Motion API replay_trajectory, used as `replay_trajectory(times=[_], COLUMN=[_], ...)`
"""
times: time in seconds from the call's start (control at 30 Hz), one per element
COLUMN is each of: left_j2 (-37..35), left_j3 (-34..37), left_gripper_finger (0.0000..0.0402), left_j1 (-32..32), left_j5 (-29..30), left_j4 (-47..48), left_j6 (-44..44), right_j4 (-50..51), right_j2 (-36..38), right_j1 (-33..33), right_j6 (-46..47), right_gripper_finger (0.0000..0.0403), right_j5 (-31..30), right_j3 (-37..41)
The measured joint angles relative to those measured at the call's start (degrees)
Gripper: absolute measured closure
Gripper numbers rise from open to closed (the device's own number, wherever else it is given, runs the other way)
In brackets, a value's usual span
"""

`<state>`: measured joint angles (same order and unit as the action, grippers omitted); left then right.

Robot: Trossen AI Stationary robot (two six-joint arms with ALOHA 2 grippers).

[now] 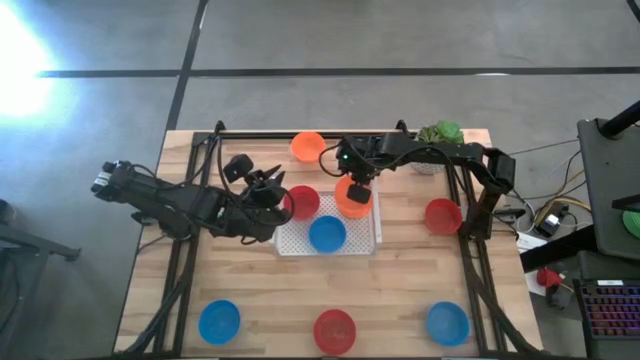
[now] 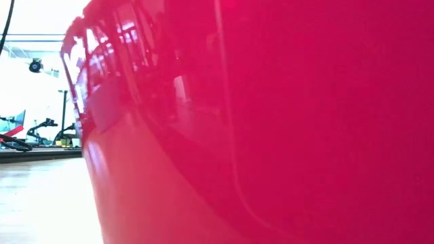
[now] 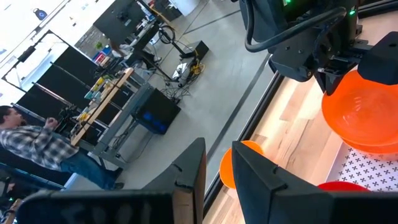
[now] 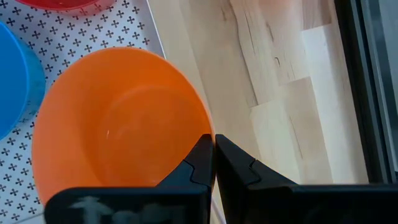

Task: Pick & Place Mini bowls
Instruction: Stack the bottom orange bowl on top of the orange bowl on the shelf

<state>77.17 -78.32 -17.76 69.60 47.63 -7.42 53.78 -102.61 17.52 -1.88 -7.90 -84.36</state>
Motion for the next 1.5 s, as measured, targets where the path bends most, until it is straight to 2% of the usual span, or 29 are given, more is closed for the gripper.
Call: replay_trajectory(times=[0.17,0.5,0.73,1.23,1.5], left_j2=[0.0,0.0,0.0,0.0,0.0], left_j3=[0.0,0.02,0.02,0.02,0.02], left_gripper_finger=[0.0323,0.0323,0.0323,0.0323,0.0323], left_j1=[0.0,0.0,0.0,-0.04,-0.04], left_j5=[0.01,0.02,0.02,-1.24,-1.31], left_j4=[0.01,0.01,0.01,0.01,0.2], left_j6=[0.01,0.06,0.08,0.11,0.13], right_j4=[-0.02,-0.25,-0.27,-5.02,-5.15], right_j2=[0.0,0.0,0.0,0.07,-3.33], right_j1=[0.0,0.0,0.0,0.0,-0.28], right_j6=[-0.25,-1.36,-1.76,-3.15,-3.7], right_gripper_finger=[0.0387,0.0316,0.0289,0.0306,0.0316], right_j5=[0.0,-0.02,-0.04,0.68,0.92], right_j3=[0.0,0.0,-0.64,0.43,0.63])
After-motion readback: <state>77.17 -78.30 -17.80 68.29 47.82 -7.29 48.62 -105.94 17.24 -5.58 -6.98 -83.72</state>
